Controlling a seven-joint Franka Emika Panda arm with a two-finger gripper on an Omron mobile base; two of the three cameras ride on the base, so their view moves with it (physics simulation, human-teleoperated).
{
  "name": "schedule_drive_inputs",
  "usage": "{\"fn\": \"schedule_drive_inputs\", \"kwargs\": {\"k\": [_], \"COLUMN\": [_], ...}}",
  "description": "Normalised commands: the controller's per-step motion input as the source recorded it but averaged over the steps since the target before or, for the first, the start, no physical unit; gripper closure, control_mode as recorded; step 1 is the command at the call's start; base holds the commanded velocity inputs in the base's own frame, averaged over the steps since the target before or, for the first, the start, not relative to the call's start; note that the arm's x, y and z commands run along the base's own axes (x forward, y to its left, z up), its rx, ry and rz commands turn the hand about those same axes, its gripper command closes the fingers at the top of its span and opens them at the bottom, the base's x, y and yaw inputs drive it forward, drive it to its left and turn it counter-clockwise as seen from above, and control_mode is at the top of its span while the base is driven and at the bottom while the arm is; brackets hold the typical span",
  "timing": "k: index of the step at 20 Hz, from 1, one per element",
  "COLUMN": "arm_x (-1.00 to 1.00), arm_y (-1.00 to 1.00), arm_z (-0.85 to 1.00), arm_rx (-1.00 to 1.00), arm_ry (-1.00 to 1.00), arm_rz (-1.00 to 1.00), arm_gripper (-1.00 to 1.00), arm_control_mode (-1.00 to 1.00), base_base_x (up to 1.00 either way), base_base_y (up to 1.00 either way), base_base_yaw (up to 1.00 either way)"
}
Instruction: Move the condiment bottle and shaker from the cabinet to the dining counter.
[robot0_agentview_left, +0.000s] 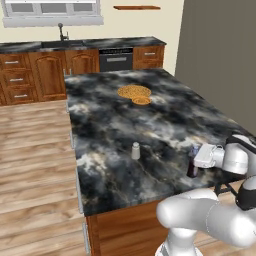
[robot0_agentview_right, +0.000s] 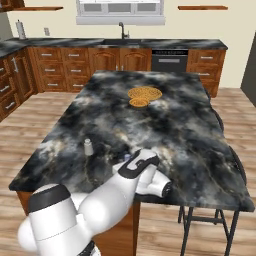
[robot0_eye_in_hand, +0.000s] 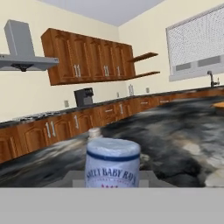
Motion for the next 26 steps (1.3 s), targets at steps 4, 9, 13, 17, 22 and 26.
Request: {"fn": "schedule_drive_inputs", "kwargs": {"k": [4,9,13,17,22,26], "arm_x": [0.08,0.02,0.00,0.00,-0.06,-0.10], "arm_y": [0.00,0.01,0.13,0.16,0.11,0.00], "arm_z": [-0.18,-0.04,-0.02,0.00,0.00,0.00], "arm_rx": [0.00,0.00,-0.01,-0.03,-0.03,-0.01], "arm_ry": [0.00,0.00,0.00,-0.04,-0.11,-0.15], "arm_rz": [0.00,0.00,0.00,0.00,0.00,0.00], "arm_gripper": [1.00,1.00,1.00,1.00,1.00,1.00], "arm_control_mode": [-1.00,-1.00,-1.00,-1.00,-1.00,-1.00], "base_base_x": [0.00,0.00,0.00,0.00,0.00,0.00], "base_base_y": [0.00,0.00,0.00,0.00,0.00,0.00], "base_base_yaw": [0.00,0.00,0.00,0.00,0.00,0.00]}}
